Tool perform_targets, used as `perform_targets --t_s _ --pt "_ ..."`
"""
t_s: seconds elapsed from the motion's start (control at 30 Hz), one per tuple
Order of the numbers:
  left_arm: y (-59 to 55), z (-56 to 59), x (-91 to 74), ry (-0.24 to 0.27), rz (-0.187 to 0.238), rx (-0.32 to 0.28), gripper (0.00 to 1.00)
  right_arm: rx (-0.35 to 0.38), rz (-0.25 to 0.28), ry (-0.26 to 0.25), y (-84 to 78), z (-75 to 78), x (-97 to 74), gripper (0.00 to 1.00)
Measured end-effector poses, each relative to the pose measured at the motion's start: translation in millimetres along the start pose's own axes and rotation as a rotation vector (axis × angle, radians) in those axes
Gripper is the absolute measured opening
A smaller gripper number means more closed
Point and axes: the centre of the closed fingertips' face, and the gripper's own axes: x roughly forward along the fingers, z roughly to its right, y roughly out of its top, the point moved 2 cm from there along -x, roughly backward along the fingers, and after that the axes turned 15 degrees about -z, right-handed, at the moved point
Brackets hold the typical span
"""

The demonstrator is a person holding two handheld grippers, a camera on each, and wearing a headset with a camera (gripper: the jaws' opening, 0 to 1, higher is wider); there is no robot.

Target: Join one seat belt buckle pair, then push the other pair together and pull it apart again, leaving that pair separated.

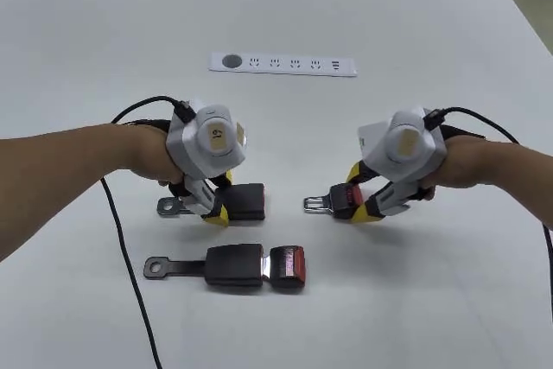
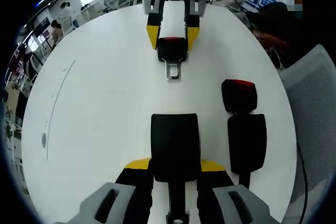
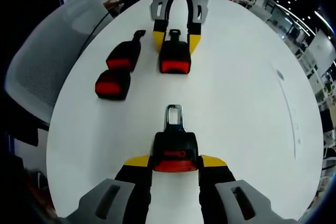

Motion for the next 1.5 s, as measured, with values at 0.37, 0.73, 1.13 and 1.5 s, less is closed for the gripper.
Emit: perform_targets --t_s 0.37,0.73,1.13,1.5 --pt "-0.5 -0.5 -0.2 -0.002 -0.003 0.011 0.33 -0.002 0.02 0.005 14.1 -1.1 3.2 0.31" --pt "-1.2 -1.1 0.7 -0.008 -0.011 0.017 0.33 0.006 0.047 0.003 28.9 -0.3 7.0 0.31" --pt "-0.5 -0.2 0.2 -0.008 -0.012 0.016 0.33 0.005 0.068 0.002 44.8 -3.7 7.3 0.31" --pt "-1.4 -0.8 1.8 -0.009 -0.014 0.013 0.33 0.015 0.086 0.005 56.8 -3.8 10.5 0.31"
